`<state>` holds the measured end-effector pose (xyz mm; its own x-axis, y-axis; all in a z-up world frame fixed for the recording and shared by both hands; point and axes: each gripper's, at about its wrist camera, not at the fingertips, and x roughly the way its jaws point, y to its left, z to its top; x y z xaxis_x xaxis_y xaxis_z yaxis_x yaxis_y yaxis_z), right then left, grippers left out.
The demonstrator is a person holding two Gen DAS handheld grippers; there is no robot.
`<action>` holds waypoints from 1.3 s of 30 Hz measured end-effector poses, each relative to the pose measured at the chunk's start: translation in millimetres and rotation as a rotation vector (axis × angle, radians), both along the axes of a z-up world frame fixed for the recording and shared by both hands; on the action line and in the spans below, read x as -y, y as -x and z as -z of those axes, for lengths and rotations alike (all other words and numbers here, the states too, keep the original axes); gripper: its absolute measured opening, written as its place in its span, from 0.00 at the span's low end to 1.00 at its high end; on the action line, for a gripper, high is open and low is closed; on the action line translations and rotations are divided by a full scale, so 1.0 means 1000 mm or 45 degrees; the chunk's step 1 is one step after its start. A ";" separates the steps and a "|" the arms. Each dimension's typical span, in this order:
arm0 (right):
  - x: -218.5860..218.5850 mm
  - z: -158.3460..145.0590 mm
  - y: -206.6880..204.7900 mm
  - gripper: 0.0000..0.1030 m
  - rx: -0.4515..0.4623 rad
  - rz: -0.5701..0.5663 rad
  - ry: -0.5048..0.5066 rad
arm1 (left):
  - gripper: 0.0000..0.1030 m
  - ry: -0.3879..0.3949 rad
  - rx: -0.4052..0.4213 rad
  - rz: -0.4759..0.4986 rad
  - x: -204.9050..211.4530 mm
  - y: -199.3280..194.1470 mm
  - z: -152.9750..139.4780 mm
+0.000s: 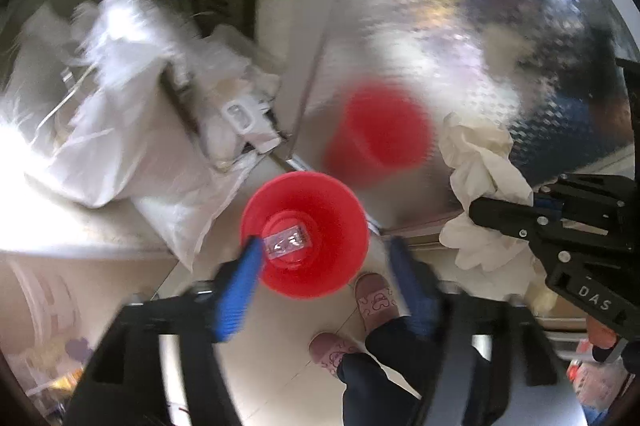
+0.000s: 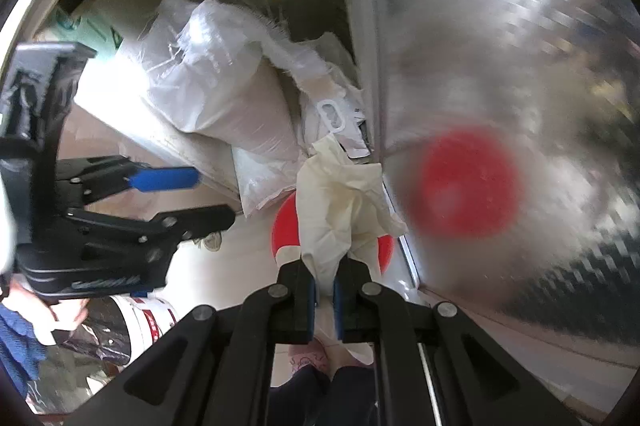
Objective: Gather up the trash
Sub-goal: 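Carry the gloves and packet down over the red bin and release both, then raise both tools back up to the counter by the sink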
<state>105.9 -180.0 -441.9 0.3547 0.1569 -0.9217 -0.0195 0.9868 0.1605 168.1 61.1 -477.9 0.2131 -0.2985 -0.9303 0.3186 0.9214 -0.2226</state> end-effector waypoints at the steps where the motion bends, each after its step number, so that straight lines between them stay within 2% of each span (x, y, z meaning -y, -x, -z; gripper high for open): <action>1: -0.004 0.002 -0.003 0.06 -0.006 -0.018 0.000 | 0.79 -0.014 -0.003 -0.018 -0.005 0.001 0.001; 9: -0.030 0.027 -0.016 0.08 -0.044 -0.135 -0.004 | 0.79 -0.097 -0.009 -0.121 -0.038 0.009 0.022; 16: -0.048 0.051 -0.025 0.12 -0.084 -0.191 0.047 | 0.79 -0.099 -0.032 -0.181 -0.060 0.014 0.045; 18: -0.051 0.056 -0.027 0.17 -0.084 -0.199 0.065 | 0.79 -0.108 -0.028 -0.194 -0.065 0.017 0.048; 23: -0.054 0.059 -0.027 0.54 -0.093 -0.207 0.084 | 0.79 -0.102 -0.028 -0.197 -0.069 0.022 0.050; 24: -0.055 0.057 -0.026 0.58 -0.085 -0.205 0.091 | 0.79 -0.103 -0.026 -0.195 -0.070 0.023 0.050; 28: -0.055 0.051 -0.021 0.67 -0.080 -0.193 0.108 | 0.79 -0.116 -0.013 -0.189 -0.069 0.027 0.041; 32: -0.055 0.035 -0.015 0.68 -0.071 -0.176 0.129 | 0.79 -0.132 -0.001 -0.188 -0.066 0.032 0.023; 39: -0.057 -0.028 0.000 0.68 -0.012 -0.172 0.147 | 0.79 -0.120 0.037 -0.190 -0.063 0.045 -0.045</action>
<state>106.2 -123.4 -413.6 0.3291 0.0956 -0.9395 -0.1523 0.9872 0.0471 122.9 124.3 -433.1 0.2754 -0.1733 -0.9456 0.1820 0.9752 -0.1257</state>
